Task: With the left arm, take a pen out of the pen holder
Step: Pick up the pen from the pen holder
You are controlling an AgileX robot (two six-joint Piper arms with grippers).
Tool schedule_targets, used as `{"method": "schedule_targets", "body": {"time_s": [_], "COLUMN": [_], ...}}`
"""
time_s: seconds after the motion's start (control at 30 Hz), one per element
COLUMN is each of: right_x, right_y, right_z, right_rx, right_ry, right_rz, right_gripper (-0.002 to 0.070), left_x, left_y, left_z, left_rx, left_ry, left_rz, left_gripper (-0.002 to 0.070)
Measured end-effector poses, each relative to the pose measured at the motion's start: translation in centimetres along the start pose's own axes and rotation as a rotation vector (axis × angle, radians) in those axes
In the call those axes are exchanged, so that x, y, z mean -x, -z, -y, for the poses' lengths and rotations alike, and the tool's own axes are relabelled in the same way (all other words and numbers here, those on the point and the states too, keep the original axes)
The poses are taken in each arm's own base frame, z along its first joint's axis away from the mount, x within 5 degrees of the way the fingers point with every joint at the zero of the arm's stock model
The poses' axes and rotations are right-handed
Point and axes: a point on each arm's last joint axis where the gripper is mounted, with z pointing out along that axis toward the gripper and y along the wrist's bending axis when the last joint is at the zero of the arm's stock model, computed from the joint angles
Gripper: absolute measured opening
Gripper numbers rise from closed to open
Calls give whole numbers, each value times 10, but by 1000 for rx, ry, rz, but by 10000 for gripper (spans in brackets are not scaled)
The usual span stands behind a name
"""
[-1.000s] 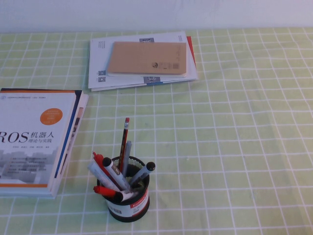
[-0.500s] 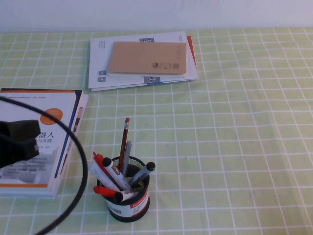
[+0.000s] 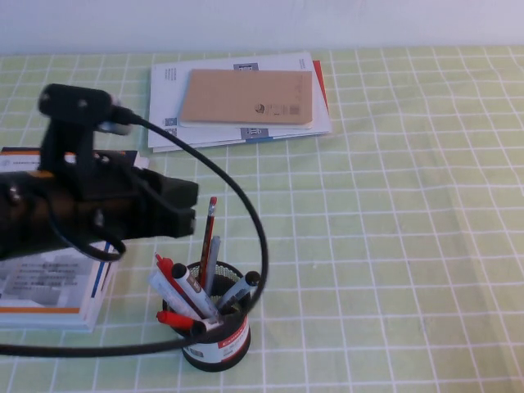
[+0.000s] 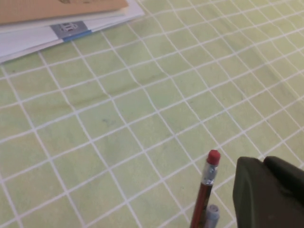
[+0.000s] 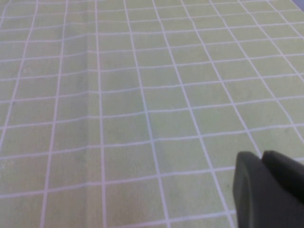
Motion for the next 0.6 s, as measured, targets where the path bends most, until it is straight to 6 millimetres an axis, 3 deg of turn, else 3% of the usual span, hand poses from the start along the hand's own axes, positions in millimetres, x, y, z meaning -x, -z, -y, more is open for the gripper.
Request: {"method": "schedule_targets", "body": {"time_s": [0.2, 0.27, 0.47, 0.6], "right_x": [0, 0, 0, 0], "right_y": [0, 0, 0, 0], "right_z": [0, 0, 0, 0], "right_rx": [0, 0, 0, 0], "right_ry": [0, 0, 0, 0], "right_rz": [0, 0, 0, 0], "right_gripper": [-13, -13, -13, -13], "left_x": [0, 0, -2, -2], "left_y": [-10, -11, -20, -30], "left_z": [16, 19, 16, 8], "left_rx": [-23, -31, -19, 33], "left_ry": [-70, -109, -118, -105], "left_rz": [3, 7, -11, 1], "left_gripper": [1, 34, 328, 403]}}
